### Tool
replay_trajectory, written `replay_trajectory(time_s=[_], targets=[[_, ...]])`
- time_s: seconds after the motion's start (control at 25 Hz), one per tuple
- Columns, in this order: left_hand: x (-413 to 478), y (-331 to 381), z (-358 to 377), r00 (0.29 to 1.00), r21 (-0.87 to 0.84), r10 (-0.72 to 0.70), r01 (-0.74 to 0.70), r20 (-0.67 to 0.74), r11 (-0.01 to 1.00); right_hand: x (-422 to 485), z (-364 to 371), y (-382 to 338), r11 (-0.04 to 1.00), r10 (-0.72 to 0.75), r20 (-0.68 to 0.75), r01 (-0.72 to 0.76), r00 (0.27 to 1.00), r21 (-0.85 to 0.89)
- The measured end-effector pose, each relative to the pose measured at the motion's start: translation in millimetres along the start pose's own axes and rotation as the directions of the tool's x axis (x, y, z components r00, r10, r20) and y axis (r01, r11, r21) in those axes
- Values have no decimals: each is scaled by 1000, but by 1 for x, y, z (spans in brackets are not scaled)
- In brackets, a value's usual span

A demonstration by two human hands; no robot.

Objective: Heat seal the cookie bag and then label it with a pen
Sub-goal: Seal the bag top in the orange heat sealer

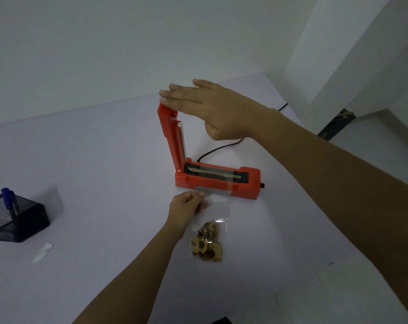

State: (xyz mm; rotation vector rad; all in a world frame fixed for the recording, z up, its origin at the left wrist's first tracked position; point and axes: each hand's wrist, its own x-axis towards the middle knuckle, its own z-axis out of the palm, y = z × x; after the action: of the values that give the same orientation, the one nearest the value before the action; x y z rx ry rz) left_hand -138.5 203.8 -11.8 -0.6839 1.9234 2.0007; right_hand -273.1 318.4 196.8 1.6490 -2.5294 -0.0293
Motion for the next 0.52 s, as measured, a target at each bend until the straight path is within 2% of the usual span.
replay_trajectory(time_s=[0.28,0.52], targets=[[0,0,0,1000,-6,-4,4,4,1000,-3,-1,-2,991,19,-154,2,988,135],[0,-1,2,1000,-24,-9,9,7,1000,-43,16,8,905,272,-119,-211,955,369]])
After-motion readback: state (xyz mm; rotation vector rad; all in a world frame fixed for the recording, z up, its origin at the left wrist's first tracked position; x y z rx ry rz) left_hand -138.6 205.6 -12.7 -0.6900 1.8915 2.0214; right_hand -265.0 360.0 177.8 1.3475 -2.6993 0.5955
